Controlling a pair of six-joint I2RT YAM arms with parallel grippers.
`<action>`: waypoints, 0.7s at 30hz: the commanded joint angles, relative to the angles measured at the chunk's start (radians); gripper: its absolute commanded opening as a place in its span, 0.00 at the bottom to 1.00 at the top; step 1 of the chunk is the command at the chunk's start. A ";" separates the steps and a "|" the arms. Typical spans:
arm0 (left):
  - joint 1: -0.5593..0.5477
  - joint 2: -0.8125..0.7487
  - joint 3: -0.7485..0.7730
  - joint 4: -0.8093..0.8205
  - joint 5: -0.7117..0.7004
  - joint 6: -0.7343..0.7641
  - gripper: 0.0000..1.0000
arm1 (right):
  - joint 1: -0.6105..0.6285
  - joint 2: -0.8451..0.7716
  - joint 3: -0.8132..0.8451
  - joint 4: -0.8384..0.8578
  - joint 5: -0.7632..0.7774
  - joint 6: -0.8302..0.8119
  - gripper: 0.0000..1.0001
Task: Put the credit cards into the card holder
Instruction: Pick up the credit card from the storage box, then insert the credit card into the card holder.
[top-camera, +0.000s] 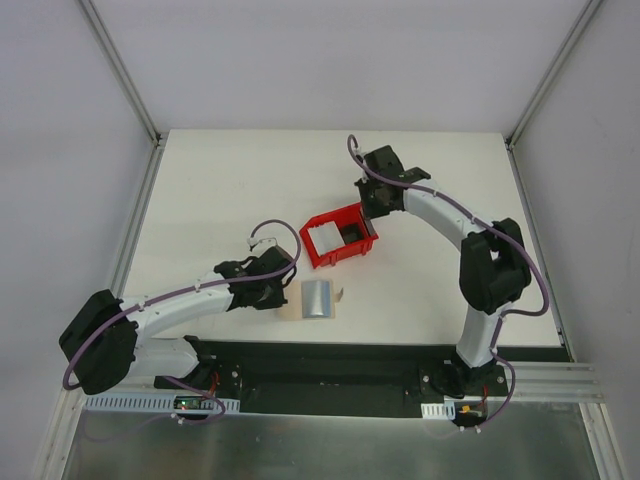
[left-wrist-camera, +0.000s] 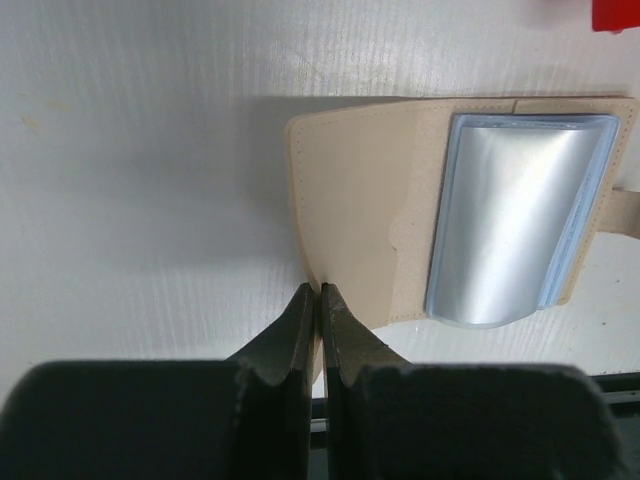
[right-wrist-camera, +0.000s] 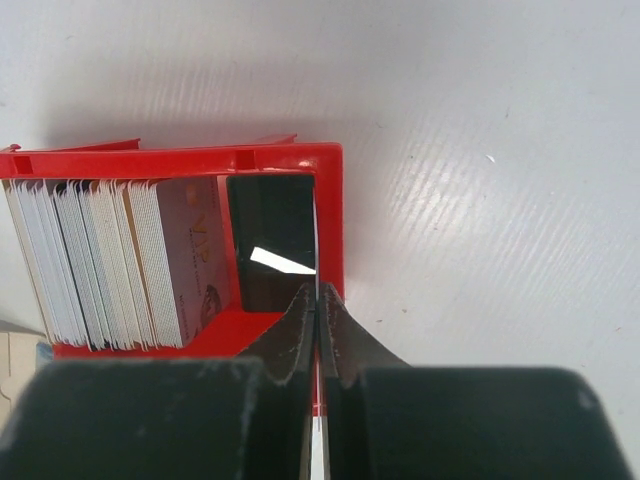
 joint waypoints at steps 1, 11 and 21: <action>0.012 -0.022 -0.020 -0.005 0.025 0.006 0.00 | -0.019 -0.002 0.041 -0.024 0.014 -0.031 0.00; 0.012 -0.016 -0.025 0.007 0.025 -0.018 0.00 | -0.027 -0.135 0.086 -0.005 -0.231 0.052 0.00; 0.011 -0.035 -0.029 0.013 0.021 -0.040 0.00 | -0.014 -0.361 -0.175 0.165 -0.392 0.227 0.00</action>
